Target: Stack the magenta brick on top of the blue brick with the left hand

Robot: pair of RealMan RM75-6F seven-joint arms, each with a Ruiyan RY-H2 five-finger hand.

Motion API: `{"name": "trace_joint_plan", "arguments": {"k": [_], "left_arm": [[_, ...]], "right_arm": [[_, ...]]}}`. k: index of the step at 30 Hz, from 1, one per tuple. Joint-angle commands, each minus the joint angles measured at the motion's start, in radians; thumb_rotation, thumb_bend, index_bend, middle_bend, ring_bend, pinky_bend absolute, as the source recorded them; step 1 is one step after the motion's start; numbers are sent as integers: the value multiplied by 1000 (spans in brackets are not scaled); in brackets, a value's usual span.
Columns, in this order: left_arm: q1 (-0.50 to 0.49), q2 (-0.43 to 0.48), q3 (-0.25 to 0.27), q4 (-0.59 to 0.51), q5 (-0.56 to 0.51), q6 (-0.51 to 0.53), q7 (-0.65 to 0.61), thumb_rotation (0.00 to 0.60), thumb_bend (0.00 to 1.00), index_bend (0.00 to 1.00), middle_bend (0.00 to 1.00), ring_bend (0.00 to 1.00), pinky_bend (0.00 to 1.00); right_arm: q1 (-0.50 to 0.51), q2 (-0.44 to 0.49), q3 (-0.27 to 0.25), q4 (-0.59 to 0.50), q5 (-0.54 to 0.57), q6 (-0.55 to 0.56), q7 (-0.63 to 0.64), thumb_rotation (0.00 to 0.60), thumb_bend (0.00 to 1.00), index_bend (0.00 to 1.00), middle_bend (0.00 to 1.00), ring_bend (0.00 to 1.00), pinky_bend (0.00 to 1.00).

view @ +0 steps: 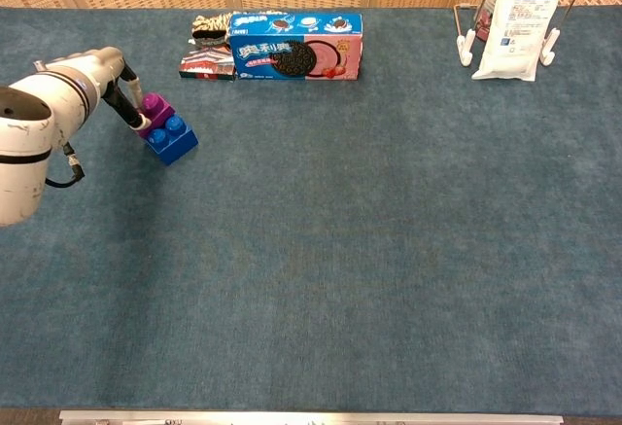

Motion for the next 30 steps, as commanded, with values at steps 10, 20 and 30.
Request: {"name": "trace_joint_plan", "arguments": {"k": [10, 20, 30], "left_arm": [[-4, -9, 7, 6, 5, -8, 8, 600, 341, 601, 0, 0, 104], [-1, -9, 9, 2, 5, -11, 6, 600, 341, 590, 0, 0, 104], [-9, -22, 18, -12, 10, -15, 14, 600, 341, 589, 0, 0, 104]], "right_arm": [[-2, 1, 0, 1, -1, 3, 6, 600, 0, 178, 240, 173, 305], [-2, 1, 0, 1, 0, 3, 6, 600, 0, 178, 240, 173, 305], [-4, 2, 1, 1, 0, 6, 9, 600, 0, 178, 240, 173, 305]]}}
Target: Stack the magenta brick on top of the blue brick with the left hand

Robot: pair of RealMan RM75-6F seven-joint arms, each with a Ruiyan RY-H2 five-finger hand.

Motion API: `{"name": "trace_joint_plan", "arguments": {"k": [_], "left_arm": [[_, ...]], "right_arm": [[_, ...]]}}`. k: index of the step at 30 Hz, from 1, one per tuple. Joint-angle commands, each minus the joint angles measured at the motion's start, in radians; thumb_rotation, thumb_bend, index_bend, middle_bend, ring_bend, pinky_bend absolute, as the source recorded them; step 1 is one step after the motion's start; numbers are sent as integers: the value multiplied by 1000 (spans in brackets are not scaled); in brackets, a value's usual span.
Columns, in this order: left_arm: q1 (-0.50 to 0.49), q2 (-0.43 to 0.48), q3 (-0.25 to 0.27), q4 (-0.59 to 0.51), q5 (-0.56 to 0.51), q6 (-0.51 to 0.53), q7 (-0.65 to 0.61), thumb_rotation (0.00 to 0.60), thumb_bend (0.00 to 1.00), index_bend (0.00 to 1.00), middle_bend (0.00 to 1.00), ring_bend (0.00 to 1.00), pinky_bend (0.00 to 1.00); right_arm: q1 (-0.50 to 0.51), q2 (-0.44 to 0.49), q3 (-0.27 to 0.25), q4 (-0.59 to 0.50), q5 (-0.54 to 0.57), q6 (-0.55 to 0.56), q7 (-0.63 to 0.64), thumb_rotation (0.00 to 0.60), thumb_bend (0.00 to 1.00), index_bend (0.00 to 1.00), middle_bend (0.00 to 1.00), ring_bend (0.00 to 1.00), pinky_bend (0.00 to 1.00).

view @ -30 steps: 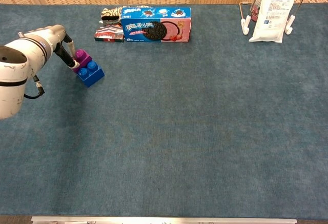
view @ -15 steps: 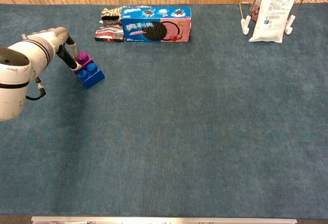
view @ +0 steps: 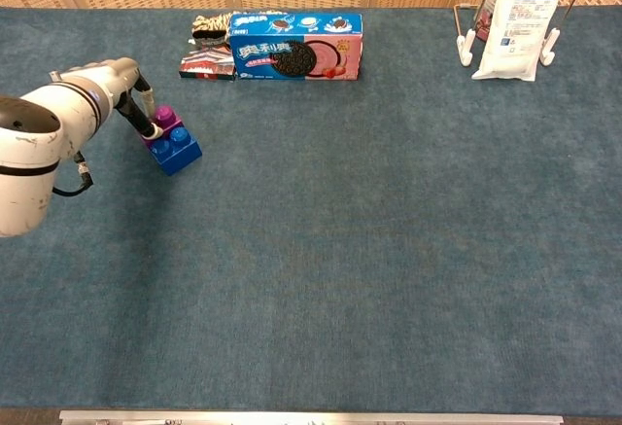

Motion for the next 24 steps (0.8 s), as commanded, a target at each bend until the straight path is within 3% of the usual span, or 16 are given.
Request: {"name": "trace_joint_plan", "arguments": {"k": [1, 7, 17, 24], "left_arm": [[-1, -2, 1, -2, 2, 0, -1, 600, 341, 589, 0, 0, 104], [8, 9, 5, -30, 25, 8, -19, 600, 341, 500, 0, 0, 104], [44, 64, 13, -134, 58, 25, -66, 600, 341, 110, 0, 0, 104], [98, 143, 11, -254, 113, 31, -150, 600, 342, 84, 0, 0, 104]], "right_arm": [[-1, 0, 0, 0, 0, 1, 1, 600, 0, 178, 240, 173, 305], [-3, 1, 1, 1, 0, 4, 4, 600, 0, 178, 240, 173, 305], [-1, -1, -1, -3, -2, 3, -10, 600, 0, 179, 240, 173, 305], [-2, 0, -2, -6, -2, 5, -14, 600, 0, 178, 240, 173, 305]]}}
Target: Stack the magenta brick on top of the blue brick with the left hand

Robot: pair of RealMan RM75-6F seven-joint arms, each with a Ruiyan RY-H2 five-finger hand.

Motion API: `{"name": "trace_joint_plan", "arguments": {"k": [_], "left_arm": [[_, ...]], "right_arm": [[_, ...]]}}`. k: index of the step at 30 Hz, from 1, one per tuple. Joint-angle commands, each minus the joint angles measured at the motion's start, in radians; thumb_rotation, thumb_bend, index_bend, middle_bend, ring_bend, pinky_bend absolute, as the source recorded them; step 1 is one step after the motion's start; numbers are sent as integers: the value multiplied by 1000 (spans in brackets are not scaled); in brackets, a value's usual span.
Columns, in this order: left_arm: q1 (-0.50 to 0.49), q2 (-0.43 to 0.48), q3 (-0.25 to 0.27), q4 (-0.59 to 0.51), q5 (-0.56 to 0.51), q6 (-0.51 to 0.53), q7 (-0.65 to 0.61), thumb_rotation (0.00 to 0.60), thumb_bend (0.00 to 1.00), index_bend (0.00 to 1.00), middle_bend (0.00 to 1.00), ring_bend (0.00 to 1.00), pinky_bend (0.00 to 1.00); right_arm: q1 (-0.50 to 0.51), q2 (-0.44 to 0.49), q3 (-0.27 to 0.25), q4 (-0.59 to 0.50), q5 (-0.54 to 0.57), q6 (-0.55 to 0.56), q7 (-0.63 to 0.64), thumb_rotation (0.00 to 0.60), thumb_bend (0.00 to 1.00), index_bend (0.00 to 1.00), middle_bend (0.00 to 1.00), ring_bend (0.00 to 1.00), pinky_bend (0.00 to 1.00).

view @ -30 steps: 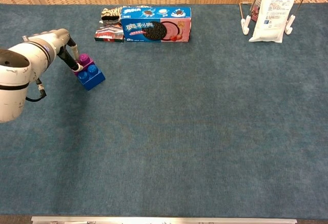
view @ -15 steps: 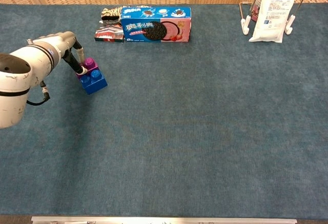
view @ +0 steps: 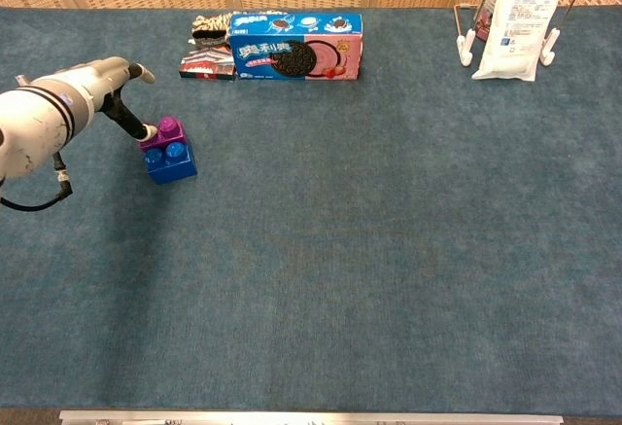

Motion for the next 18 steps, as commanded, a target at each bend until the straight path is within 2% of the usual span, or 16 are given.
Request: {"name": "trace_joint_plan", "arguments": {"k": [1, 6, 8, 13, 18], "left_arm": [[42, 58, 0, -78, 50, 7, -61, 600, 342, 85, 0, 0, 104], [119, 148, 27, -194, 197, 39, -160, 600, 342, 128, 0, 0, 104], [160, 192, 56, -240, 288, 53, -199, 600, 341, 156, 0, 0, 104], [268, 299, 182, -292, 592, 111, -252, 600, 342, 214, 0, 0, 104], [395, 360, 321, -243, 926, 193, -344, 600, 342, 258, 0, 0, 104]], "right_arm": [[0, 0, 0, -1, 1, 0, -1, 600, 0, 178, 240, 173, 305], [0, -2, -1, -4, 0, 1, -12, 600, 0, 179, 240, 173, 305], [2, -4, -2, -7, -1, -1, -22, 600, 0, 179, 240, 173, 305], [9, -12, -5, -13, 0, -11, -52, 600, 0, 179, 240, 173, 305], [20, -24, -5, -19, 12, -27, -96, 600, 0, 178, 240, 173, 305]]}}
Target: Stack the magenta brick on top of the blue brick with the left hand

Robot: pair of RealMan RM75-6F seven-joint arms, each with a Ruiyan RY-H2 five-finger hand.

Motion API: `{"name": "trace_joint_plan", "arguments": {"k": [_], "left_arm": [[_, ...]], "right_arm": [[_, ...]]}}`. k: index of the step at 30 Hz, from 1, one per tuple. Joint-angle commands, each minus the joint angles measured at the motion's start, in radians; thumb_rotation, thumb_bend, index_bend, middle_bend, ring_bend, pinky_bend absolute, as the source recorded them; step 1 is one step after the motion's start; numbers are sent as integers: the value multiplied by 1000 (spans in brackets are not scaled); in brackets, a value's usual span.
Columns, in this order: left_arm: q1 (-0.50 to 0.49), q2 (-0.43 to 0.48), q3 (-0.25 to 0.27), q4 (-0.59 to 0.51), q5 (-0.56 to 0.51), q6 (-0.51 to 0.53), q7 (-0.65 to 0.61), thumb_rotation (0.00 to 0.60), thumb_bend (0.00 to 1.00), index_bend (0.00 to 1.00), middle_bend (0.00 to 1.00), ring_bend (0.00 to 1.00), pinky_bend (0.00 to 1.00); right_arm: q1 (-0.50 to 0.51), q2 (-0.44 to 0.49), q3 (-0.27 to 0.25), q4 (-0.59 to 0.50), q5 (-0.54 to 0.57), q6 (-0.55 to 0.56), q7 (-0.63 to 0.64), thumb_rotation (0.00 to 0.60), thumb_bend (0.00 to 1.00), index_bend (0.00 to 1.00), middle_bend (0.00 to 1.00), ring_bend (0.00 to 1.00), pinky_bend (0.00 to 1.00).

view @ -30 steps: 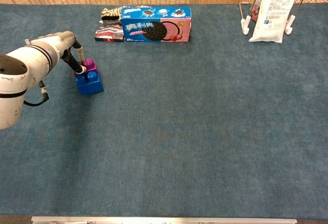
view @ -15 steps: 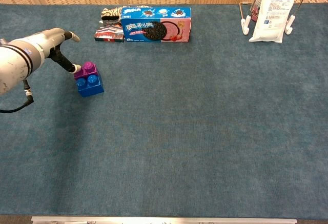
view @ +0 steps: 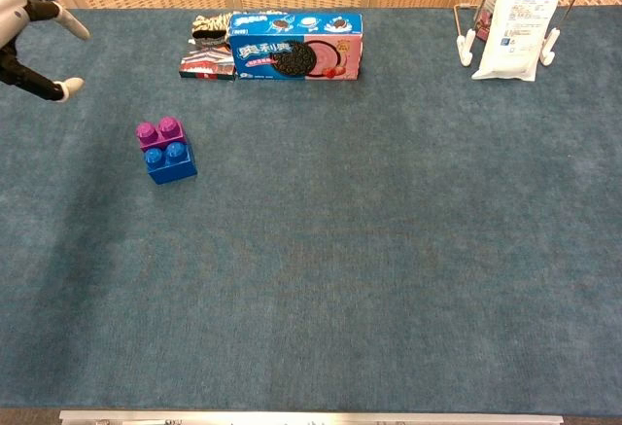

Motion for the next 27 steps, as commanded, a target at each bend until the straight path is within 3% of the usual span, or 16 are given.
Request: {"name": "trace_joint_plan", "arguments": {"k": [1, 6, 11, 18, 27], "left_arm": [[169, 101, 173, 27, 367, 96, -150, 600, 342, 262, 0, 0, 103], [268, 178, 287, 136, 629, 72, -382, 600, 342, 274, 0, 0, 102], [333, 197, 347, 249, 796, 108, -410, 600, 342, 285, 0, 0, 102], [436, 117, 330, 408, 904, 253, -462, 600, 343, 378, 88, 2, 102], [456, 123, 303, 436, 905, 212, -516, 600, 342, 406, 102, 13, 102]], "right_arm": [[7, -9, -1, -6, 7, -9, -28, 600, 0, 178, 240, 173, 305], [11, -22, -5, -19, 10, -9, -79, 600, 0, 178, 240, 173, 305], [21, -39, -6, -27, 21, -19, -131, 600, 0, 178, 240, 173, 305], [32, -54, -11, -36, 24, -33, -175, 600, 0, 178, 240, 173, 305], [60, -65, -3, -10, 68, -91, -171, 600, 0, 179, 240, 173, 305]]}}
